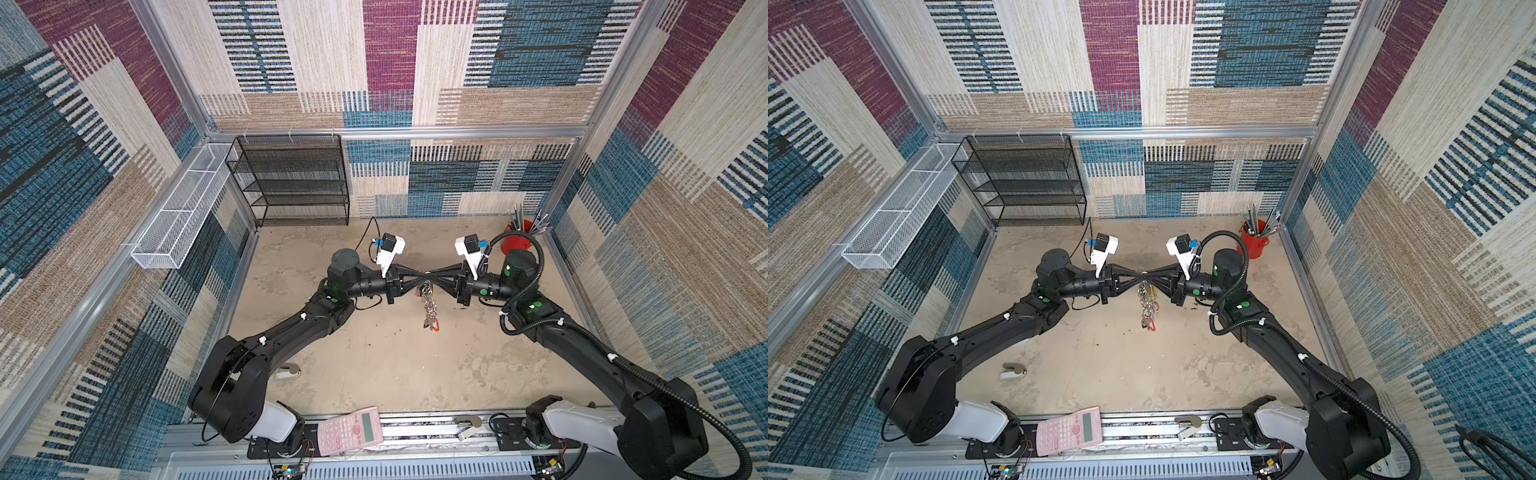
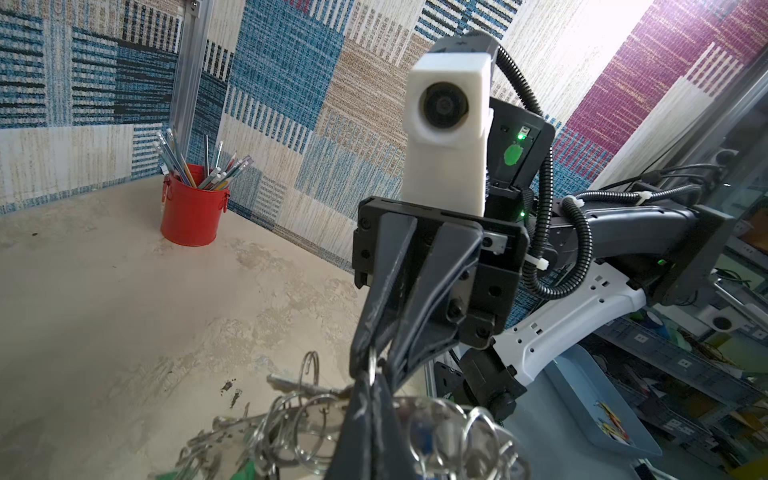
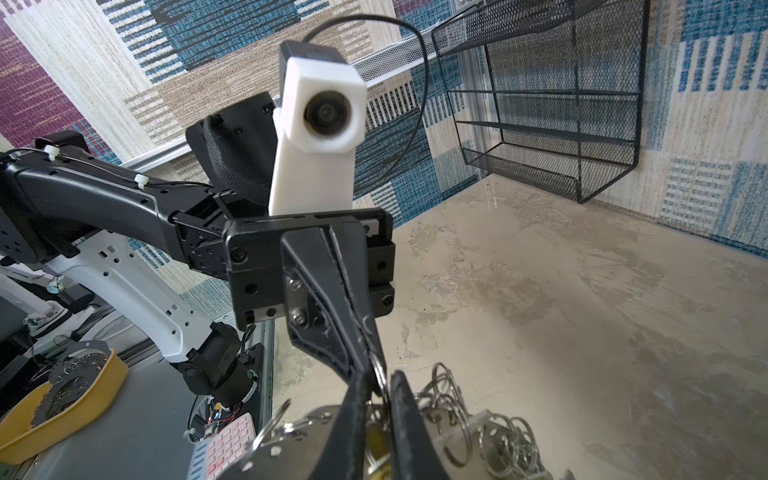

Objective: Put the keys on the keyring

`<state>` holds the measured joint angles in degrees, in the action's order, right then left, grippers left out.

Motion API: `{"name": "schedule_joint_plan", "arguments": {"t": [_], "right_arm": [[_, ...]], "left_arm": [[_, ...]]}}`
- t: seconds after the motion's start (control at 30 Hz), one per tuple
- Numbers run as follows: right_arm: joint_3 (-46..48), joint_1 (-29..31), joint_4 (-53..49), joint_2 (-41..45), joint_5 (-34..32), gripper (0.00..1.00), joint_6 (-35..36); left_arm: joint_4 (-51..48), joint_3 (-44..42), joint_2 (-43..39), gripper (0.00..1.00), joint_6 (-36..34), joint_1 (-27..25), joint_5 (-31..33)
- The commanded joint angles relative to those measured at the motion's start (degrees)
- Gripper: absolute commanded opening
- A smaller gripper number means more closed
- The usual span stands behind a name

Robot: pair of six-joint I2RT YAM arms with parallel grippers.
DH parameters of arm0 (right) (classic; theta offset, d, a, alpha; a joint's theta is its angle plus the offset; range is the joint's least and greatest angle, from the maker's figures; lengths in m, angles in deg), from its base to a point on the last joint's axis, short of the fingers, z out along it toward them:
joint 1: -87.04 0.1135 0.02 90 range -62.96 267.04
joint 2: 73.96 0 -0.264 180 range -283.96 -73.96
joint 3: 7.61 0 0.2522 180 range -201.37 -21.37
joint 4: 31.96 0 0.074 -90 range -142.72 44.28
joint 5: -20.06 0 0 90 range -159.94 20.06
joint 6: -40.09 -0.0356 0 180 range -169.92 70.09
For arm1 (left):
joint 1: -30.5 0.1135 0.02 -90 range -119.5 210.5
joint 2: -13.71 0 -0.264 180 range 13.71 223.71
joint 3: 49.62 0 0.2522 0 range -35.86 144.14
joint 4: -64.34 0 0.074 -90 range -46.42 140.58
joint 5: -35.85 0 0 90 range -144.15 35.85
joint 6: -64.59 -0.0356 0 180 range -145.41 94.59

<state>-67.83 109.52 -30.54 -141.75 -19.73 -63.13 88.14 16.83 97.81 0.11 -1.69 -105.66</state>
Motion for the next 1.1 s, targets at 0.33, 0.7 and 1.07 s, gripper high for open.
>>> {"name": "schedule_joint_plan", "arguments": {"t": [0.33, 0.7, 1.07], "right_arm": [[-0.8, 0.2, -0.8, 0.2, -0.2, 0.0, 1.0], [-4.0, 1.4, -9.8, 0.8, -1.9, 0.0, 10.3], [-8.0, 3.1, -18.1, -0.4, -1.1, 0.0, 17.1]], "left_arm": [[-5.8, 2.2, -2.1, 0.0, -4.5, 0.1, -2.5], [-42.4, 11.8, -7.4, 0.33, -28.5, 3.8, -6.3], [-77.7, 30.2, -2.1, 0.42, -55.7, 3.7, 1.3]]}}
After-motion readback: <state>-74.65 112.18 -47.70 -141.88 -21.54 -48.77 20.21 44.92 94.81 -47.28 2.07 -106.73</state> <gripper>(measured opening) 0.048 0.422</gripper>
